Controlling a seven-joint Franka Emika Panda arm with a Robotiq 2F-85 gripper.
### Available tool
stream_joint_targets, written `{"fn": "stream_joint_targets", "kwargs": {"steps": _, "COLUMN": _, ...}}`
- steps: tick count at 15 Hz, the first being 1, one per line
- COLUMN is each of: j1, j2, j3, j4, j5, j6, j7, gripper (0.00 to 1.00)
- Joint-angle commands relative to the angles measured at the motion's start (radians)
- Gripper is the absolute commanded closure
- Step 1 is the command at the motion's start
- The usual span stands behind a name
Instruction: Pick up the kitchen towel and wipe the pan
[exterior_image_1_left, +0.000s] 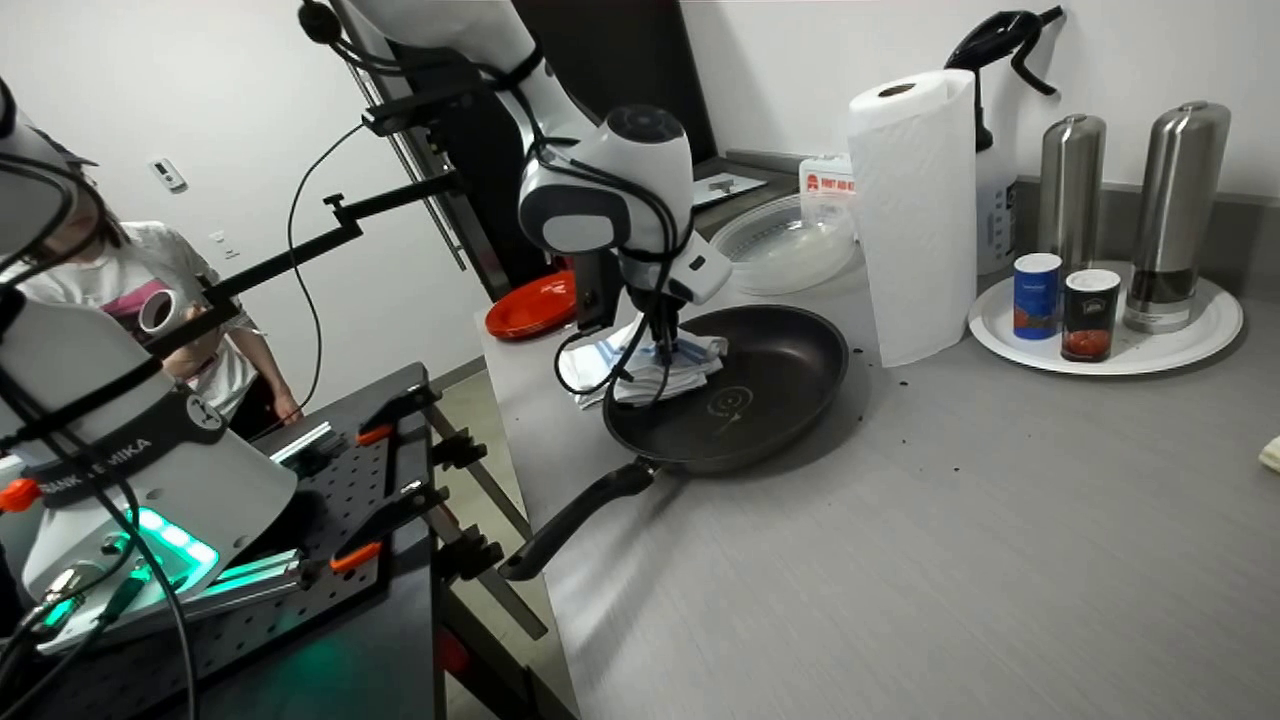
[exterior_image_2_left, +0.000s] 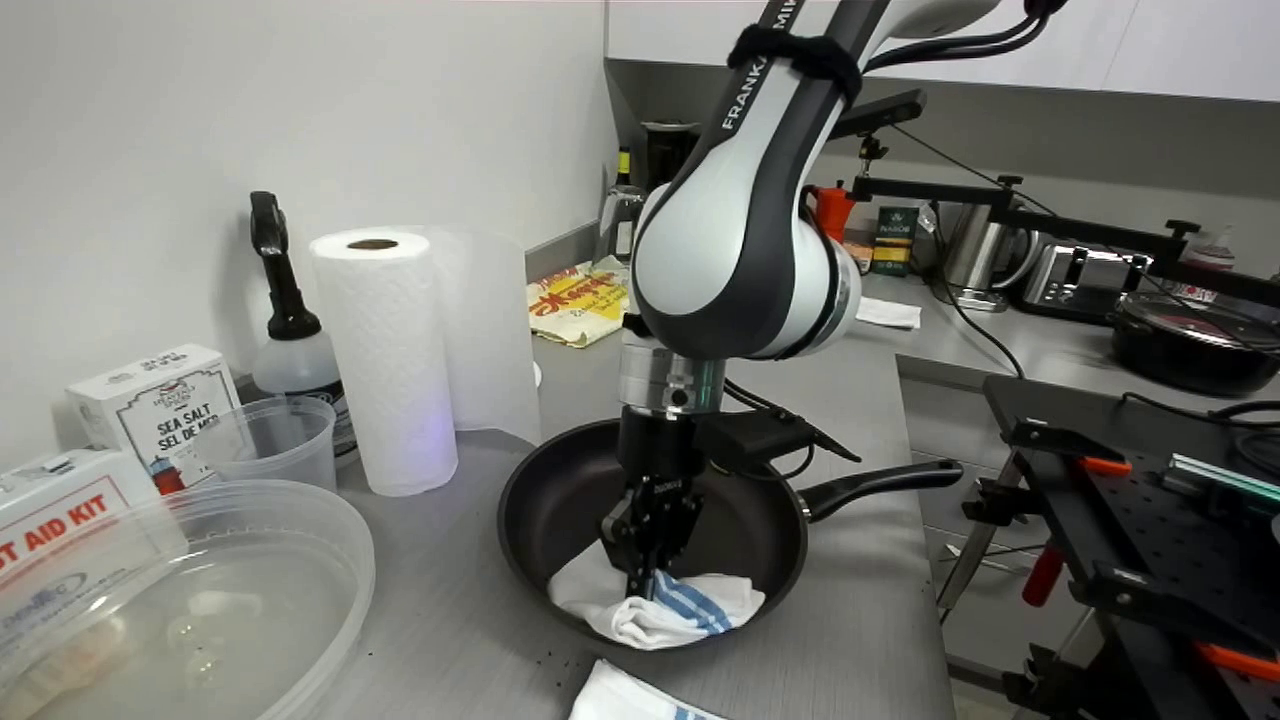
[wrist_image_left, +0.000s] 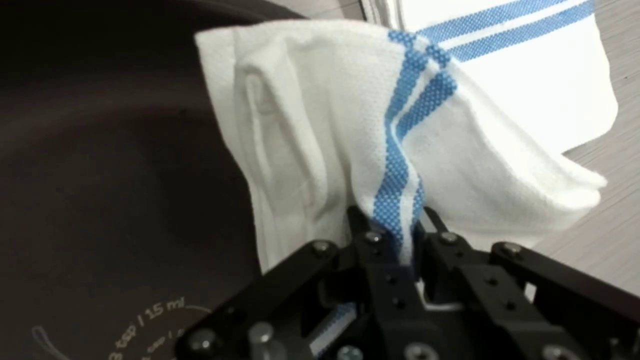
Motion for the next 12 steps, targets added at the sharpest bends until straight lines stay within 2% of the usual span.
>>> {"fn": "stream_joint_targets", "kwargs": {"steps": 1, "j1": 0.010, "j2": 0.021, "j3": -0.012, "j4": 0.022, "j5": 0.014, "j6": -0.019, "j7": -0.024, "gripper": 0.96}}
{"fn": "stream_joint_targets", "kwargs": {"steps": 12, "j1": 0.116, "j2": 0.046, "j3": -0.147, "j4": 0.037, "j5": -0.035, "j6": 0.047, "j7": 0.015, "gripper": 0.96}}
